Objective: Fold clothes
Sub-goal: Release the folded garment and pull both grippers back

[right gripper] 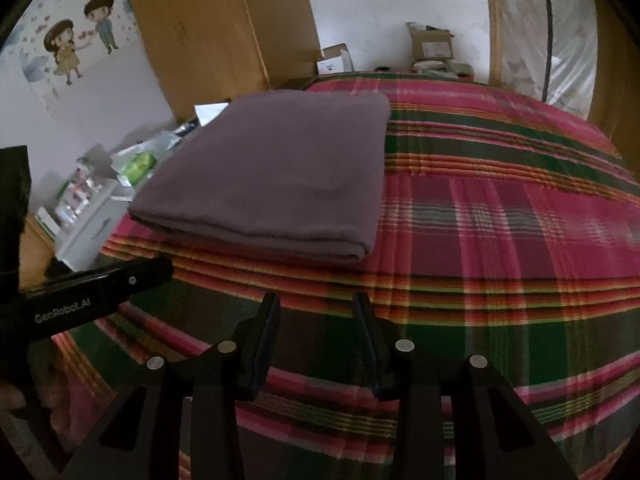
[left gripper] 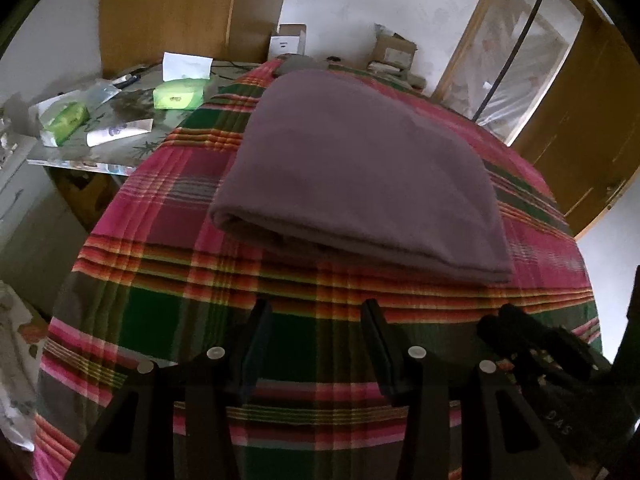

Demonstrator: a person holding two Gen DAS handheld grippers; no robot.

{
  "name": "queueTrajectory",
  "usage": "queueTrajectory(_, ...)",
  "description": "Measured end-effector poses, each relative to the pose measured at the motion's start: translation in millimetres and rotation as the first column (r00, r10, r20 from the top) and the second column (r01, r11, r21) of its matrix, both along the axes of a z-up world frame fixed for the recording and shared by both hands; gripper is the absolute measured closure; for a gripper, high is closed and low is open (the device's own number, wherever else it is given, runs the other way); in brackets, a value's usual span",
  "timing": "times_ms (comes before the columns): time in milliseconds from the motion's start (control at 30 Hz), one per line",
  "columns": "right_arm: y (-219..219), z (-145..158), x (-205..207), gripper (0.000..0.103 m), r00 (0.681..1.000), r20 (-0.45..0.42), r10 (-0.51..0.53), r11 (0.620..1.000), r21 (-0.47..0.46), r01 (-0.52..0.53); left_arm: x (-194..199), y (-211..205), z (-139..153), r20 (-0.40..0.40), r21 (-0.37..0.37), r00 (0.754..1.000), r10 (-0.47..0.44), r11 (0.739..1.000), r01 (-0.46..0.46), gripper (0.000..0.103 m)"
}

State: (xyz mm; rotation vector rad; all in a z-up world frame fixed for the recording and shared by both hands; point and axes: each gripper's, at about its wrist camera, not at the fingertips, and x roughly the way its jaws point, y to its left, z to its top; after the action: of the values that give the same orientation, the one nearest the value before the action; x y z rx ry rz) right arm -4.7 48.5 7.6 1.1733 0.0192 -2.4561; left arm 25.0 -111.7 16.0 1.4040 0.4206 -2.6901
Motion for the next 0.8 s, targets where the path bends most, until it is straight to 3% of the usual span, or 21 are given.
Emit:
queueTrajectory(200,-2,-5,-1,0.062,1.000,-0.012,-0.021,0.998,0.063,0.022,-4,3,-3,-0.005,-0.082,1.000,0.013,0.997,-0.013,0.057)
queueTrajectory(267,-5,-7,-2,0.052,0.999,-0.022,-0.024,0.996,0.085,0.025,-5,5,-5,-0.005,-0.106,1.000,0.007,0.994,-0.008,0.057)
queueTrajectory(533,-21,-10,-7,0.049,0.998,-0.044,-0.045,0.984,0.170,0.052,-16,7,-7,-0.027,-0.128,1.000,0.003,0.992,-0.007,0.057)
queueTrajectory(800,-24,-10,-16,0.046,0.996,-0.047,-0.081,0.981,0.173,0.088,-26,4,-8,-0.064,-0.152,0.998,-0.001,0.988,-0.009,0.057)
